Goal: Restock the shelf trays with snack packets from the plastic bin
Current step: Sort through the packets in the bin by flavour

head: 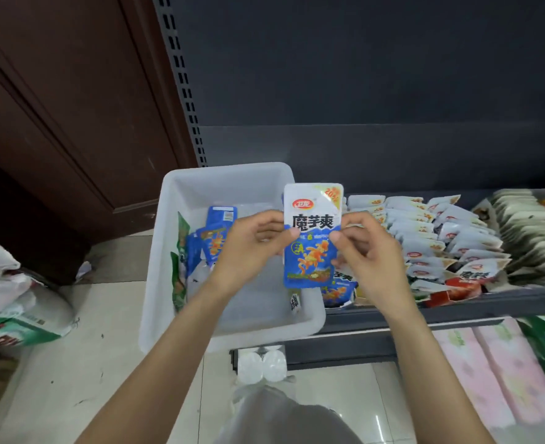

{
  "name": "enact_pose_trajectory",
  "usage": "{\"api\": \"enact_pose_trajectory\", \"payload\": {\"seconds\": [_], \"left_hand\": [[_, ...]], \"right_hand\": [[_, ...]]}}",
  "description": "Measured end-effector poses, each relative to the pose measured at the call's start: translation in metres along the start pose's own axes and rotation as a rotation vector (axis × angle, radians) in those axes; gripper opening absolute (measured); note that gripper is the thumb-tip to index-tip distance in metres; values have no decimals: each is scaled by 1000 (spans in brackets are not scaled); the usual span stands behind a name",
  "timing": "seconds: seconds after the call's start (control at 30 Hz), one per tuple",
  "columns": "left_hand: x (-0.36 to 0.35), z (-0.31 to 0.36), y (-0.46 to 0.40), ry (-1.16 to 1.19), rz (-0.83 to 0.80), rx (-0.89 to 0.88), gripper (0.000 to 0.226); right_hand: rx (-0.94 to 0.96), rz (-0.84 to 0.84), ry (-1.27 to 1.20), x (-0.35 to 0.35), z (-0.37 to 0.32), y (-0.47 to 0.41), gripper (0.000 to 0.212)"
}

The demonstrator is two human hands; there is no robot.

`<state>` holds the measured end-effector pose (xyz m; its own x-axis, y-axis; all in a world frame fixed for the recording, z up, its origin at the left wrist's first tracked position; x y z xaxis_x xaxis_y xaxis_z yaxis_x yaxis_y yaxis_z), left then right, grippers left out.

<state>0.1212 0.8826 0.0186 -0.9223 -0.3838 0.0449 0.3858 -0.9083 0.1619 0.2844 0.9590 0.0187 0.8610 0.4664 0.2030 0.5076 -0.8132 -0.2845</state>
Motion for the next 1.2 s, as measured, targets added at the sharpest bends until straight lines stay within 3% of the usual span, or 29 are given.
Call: {"api": "enact_pose_trajectory", "payload": {"seconds": [0.27, 0.33, 0.5, 0.7, 0.8, 0.97, 1.07, 1.17, 1.2], "left_hand": [[-72, -10, -13, -243, -98, -76, 14], [-72, -18, -15, -344, -66, -60, 5], [-62, -40, -25, -761, 52, -167, 22], [-63, -58, -24, -971, 128, -193, 30], [-65, -65, -23, -959, 197, -241, 30], [-67, -66, -23, -955, 224, -412, 14], [-61, -59, -22, -932, 256, -530, 11], [-37, -53, -7, -814, 433, -682, 9], [-25, -54, 0, -799, 487, -732, 7]], "right_hand": [[112, 183, 391, 51, 24, 41, 21], [127, 188, 454, 47, 40, 46, 19], [186, 109, 733, 30, 72, 50, 21], [331, 182, 823, 27, 61, 48, 32], [397, 69, 971, 25, 64, 40, 34], [352, -78, 1144, 23, 68, 36, 45], [408, -38, 1205, 23, 49, 31, 28], [535, 27, 1106, 12, 23, 27, 3], [575, 28, 1041, 5, 18, 25, 8]]}}
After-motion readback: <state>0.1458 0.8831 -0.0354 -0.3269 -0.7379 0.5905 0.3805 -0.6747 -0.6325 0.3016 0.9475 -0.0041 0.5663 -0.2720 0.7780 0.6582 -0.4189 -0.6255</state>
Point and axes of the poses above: each hand's wrist, its own y-axis away from the middle knuckle, its own x-axis out of the back of the hand, z = x × y, the point moved 2 cm from there along -y, towards the middle knuckle, and after that the axes turned 10 degrees about x, right-handed, at the moved point
